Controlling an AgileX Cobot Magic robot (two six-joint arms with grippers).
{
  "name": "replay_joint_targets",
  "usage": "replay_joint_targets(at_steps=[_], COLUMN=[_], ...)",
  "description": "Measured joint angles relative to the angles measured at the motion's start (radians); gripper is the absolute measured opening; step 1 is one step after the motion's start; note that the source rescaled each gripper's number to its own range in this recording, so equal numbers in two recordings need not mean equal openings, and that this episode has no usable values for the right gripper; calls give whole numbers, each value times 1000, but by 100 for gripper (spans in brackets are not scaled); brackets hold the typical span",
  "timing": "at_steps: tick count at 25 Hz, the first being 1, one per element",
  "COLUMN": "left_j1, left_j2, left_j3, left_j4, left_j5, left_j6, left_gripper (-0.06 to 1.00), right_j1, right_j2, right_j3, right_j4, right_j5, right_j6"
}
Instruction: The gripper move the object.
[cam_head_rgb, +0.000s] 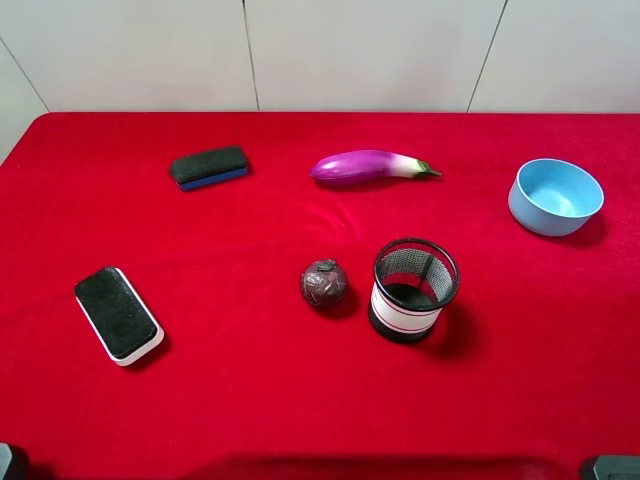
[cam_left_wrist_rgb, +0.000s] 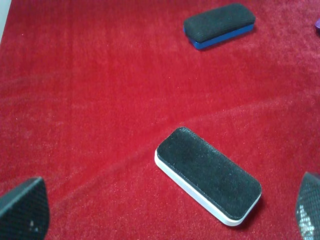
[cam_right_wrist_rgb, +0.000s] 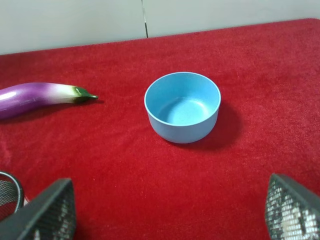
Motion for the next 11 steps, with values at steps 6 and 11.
replay_joint_targets(at_steps=[6, 11], left_j1=[0, 0], left_j2=[0, 0], left_j3=[0, 0], left_j4=[0, 0], left_j5=[0, 0], left_j6=[1, 1], left_gripper=[97, 97], right_j1=[0, 0], right_j2=[0, 0], right_j3=[0, 0], right_j4=[0, 0], right_j5=[0, 0], right_j6=[0, 0])
